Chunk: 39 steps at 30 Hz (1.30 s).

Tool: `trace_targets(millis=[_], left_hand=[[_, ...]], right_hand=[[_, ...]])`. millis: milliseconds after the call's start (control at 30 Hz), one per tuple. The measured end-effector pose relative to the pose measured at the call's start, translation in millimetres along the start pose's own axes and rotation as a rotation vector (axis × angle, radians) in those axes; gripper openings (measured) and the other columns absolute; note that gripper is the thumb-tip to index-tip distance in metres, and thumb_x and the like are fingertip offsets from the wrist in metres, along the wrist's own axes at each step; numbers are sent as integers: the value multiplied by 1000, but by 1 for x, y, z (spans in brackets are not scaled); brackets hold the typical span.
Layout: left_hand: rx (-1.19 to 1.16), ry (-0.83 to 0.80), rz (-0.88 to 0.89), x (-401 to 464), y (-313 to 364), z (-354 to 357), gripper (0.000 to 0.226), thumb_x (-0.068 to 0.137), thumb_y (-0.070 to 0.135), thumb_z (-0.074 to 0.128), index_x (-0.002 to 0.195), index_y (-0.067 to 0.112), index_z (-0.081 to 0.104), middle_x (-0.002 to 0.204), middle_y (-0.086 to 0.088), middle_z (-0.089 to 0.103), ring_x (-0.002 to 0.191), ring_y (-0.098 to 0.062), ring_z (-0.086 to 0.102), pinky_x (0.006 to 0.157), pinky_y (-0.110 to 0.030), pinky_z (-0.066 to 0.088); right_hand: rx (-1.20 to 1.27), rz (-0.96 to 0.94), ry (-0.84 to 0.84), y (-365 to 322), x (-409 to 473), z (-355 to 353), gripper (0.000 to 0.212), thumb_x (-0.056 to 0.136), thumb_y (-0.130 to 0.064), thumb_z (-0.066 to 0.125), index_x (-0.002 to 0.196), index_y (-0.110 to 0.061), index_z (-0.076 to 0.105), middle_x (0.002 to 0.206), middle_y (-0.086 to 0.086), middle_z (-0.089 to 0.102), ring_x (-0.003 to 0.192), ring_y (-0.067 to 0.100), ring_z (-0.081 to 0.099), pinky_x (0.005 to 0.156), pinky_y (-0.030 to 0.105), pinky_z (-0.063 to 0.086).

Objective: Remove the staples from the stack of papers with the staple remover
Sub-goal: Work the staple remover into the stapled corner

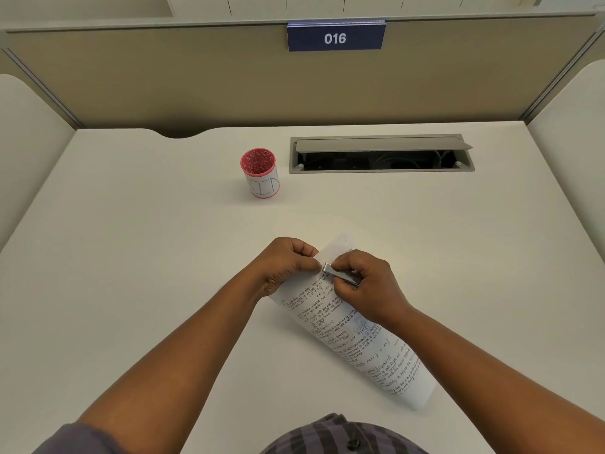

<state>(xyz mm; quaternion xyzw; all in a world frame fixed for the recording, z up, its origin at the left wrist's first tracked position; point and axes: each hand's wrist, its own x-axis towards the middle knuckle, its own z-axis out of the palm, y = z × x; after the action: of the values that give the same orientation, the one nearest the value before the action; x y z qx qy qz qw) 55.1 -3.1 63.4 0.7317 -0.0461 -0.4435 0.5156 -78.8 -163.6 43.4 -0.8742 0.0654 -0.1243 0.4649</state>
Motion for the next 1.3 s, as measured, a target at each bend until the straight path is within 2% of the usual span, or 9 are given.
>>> trace_targets(millis=[133, 400, 533, 633, 767, 933, 1033, 1167, 1300], left_hand=[[18, 8, 2, 0, 0, 0, 16, 78, -1, 78, 93, 3, 79, 98, -22, 79, 81, -30, 71, 88, -48, 59], [66, 19, 12, 1, -1, -1, 14, 72, 6, 82, 84, 12, 81, 94, -17, 80, 80, -28, 72, 88, -47, 59], [73, 20, 12, 0, -3, 0, 13, 76, 3, 80, 84, 13, 81, 94, -17, 80, 78, -26, 71, 83, -42, 58], [63, 18, -1, 0, -5, -1, 12, 75, 4, 81, 84, 12, 81, 93, -16, 80, 78, -25, 71, 82, -41, 58], [16, 1, -16, -1, -7, -2, 18, 75, 3, 80, 93, 1, 78, 100, -24, 77, 81, -29, 70, 85, -45, 59], [0, -19, -17, -3, -4, -1, 15, 78, -1, 79, 92, 4, 79, 91, -19, 78, 79, -29, 71, 74, -37, 59], [-6, -34, -14, -3, -3, -2, 15, 79, -2, 78, 92, 5, 79, 92, -19, 79, 78, -29, 72, 73, -36, 59], [-21, -45, -10, -4, -1, -2, 17, 79, -5, 74, 90, 7, 80, 95, -21, 79, 80, -30, 73, 78, -39, 60], [-21, -43, -10, -6, 2, 0, 19, 80, -8, 72, 91, 5, 79, 90, -17, 78, 74, -26, 72, 65, -30, 59]], right_hand=[[-16, -18, -6, 2, 0, 0, 15, 79, -6, 77, 90, -16, 73, 86, -7, 69, 74, 12, 63, 64, 35, 53], [-78, -70, -30, 2, 1, 0, 10, 81, -11, 77, 88, -16, 73, 85, -4, 69, 75, 13, 64, 64, 39, 53], [-146, -122, -84, 2, 1, 1, 14, 83, -12, 76, 96, -16, 76, 90, -6, 70, 79, 11, 65, 68, 33, 55], [-76, -22, -47, 2, -1, 4, 13, 82, -12, 78, 95, -15, 76, 89, -4, 72, 79, 12, 67, 69, 36, 56], [42, 113, -14, 1, -2, 7, 15, 82, -10, 80, 97, -15, 77, 89, -6, 73, 81, 7, 68, 72, 24, 56], [-28, 25, -19, 2, -4, 6, 13, 83, -9, 79, 94, -16, 75, 84, -9, 67, 73, 7, 62, 63, 20, 47], [-17, 14, 2, 1, -5, 6, 14, 82, -9, 79, 93, -17, 74, 84, -7, 68, 73, 9, 63, 63, 26, 51], [34, 81, 32, 2, -5, 8, 15, 82, -9, 80, 95, -16, 76, 88, -5, 72, 80, 10, 68, 71, 37, 57], [-5, 25, 39, 2, -7, 7, 15, 83, -9, 78, 93, -19, 74, 86, -4, 70, 77, 11, 66, 68, 38, 55]])
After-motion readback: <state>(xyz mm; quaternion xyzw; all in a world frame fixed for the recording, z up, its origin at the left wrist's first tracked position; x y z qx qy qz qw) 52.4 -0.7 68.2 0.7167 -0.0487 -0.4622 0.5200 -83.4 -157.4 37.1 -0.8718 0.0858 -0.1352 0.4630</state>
